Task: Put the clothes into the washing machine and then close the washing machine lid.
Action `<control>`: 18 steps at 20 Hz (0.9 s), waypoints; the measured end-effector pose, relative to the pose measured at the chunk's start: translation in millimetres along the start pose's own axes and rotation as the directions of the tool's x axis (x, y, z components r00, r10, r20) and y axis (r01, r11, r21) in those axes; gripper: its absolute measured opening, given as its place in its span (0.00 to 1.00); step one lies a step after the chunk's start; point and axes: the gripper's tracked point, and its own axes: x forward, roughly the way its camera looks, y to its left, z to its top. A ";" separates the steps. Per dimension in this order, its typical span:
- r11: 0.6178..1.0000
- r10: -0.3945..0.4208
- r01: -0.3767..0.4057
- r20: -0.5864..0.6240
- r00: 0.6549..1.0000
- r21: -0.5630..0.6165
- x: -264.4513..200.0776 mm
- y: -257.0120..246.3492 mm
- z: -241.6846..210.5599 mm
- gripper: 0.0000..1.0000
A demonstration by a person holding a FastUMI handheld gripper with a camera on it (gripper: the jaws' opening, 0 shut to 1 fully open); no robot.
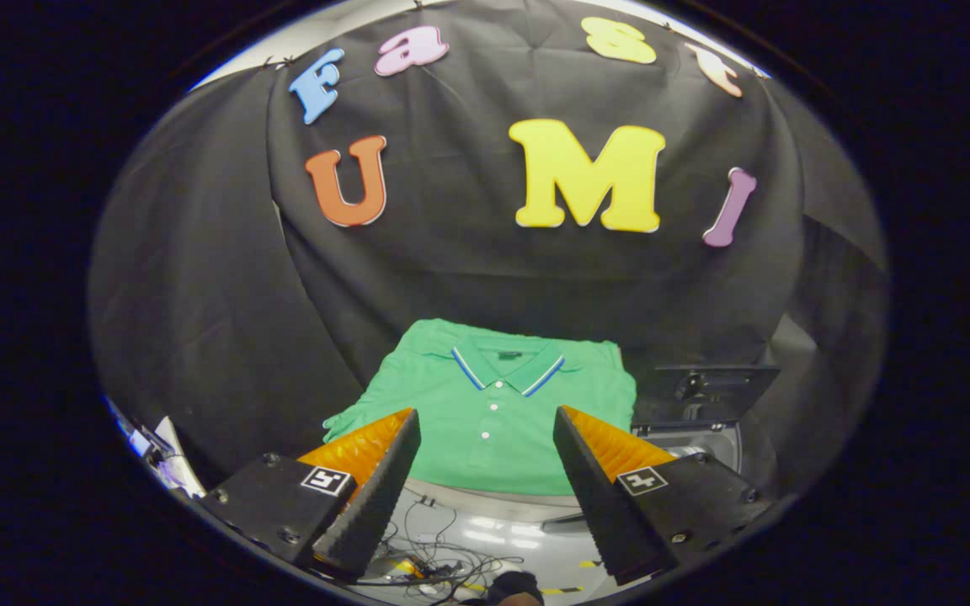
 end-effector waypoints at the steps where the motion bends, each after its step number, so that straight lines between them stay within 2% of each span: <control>1: 1.000 0.007 -0.006 -0.049 0.999 0.008 15.8 1.4 0.6 1.00; 6: 1.000 0.023 -0.025 -0.289 0.957 -0.004 84.0 1.7 -14.7 0.98; 12: 0.999 -0.040 0.027 -0.478 0.878 -0.033 150.2 -13.3 -37.7 0.98; 14: 0.999 -0.024 0.034 -0.527 0.850 0.011 164.5 -14.3 -47.3 0.98; 17: 0.997 -0.049 0.072 -0.567 0.822 0.019 176.4 -20.3 -53.3 0.96; 18: 0.997 -0.061 0.080 -0.560 0.826 0.010 179.2 -19.3 -50.7 0.96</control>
